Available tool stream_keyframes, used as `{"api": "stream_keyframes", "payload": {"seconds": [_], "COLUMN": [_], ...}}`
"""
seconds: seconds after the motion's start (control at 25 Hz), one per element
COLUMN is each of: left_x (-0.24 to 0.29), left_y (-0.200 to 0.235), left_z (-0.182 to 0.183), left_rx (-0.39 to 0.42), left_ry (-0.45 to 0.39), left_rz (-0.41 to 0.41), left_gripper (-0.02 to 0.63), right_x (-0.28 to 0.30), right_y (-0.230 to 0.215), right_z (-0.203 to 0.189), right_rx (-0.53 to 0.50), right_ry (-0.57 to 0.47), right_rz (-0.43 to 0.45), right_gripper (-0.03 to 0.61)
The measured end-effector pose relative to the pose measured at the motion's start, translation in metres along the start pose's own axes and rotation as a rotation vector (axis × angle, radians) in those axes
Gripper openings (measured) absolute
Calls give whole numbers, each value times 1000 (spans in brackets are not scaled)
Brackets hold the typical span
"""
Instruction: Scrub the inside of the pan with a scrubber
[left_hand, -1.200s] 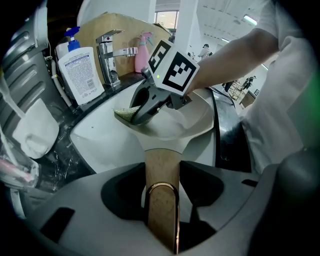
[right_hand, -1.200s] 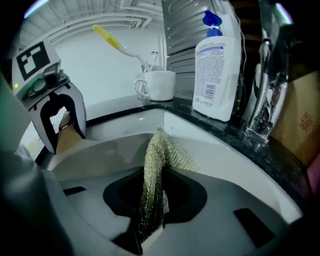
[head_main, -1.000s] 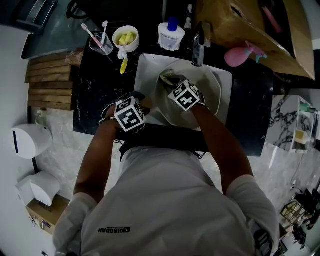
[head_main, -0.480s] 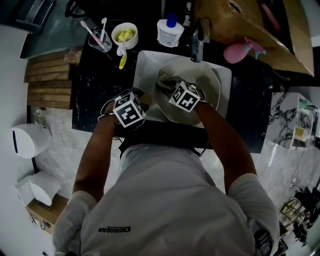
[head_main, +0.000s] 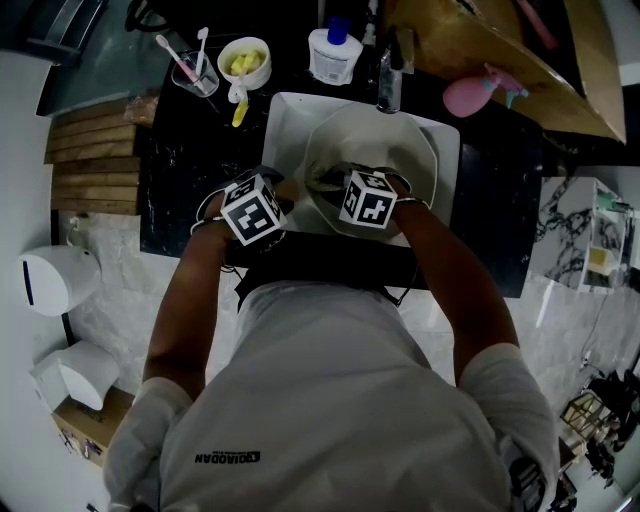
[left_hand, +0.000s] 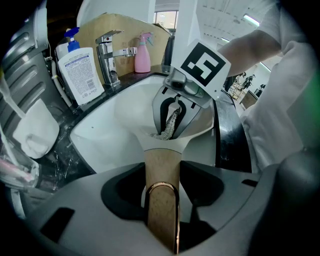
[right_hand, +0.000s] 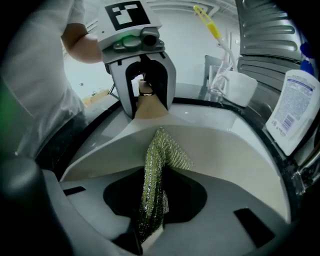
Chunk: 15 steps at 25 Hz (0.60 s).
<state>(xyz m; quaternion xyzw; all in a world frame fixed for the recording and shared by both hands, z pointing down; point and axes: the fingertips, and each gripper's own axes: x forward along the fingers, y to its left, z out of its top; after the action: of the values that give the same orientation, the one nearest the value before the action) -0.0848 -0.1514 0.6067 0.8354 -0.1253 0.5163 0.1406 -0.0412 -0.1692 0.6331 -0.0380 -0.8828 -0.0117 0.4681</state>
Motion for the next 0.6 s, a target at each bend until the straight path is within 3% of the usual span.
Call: {"api": "stream_keyframes", "payload": {"seconds": [0.6], "left_x": [1], "left_y": [-1], "left_z": [0], "left_rx": [-5], "left_ry": [2], "left_rz": [-5], "left_gripper": [219], "right_x": [-11], "right_y": [37], "right_z": [-12], "right_rx": [19], "right_ry": [-1], "right_rz": [154], "right_gripper": [95]}}
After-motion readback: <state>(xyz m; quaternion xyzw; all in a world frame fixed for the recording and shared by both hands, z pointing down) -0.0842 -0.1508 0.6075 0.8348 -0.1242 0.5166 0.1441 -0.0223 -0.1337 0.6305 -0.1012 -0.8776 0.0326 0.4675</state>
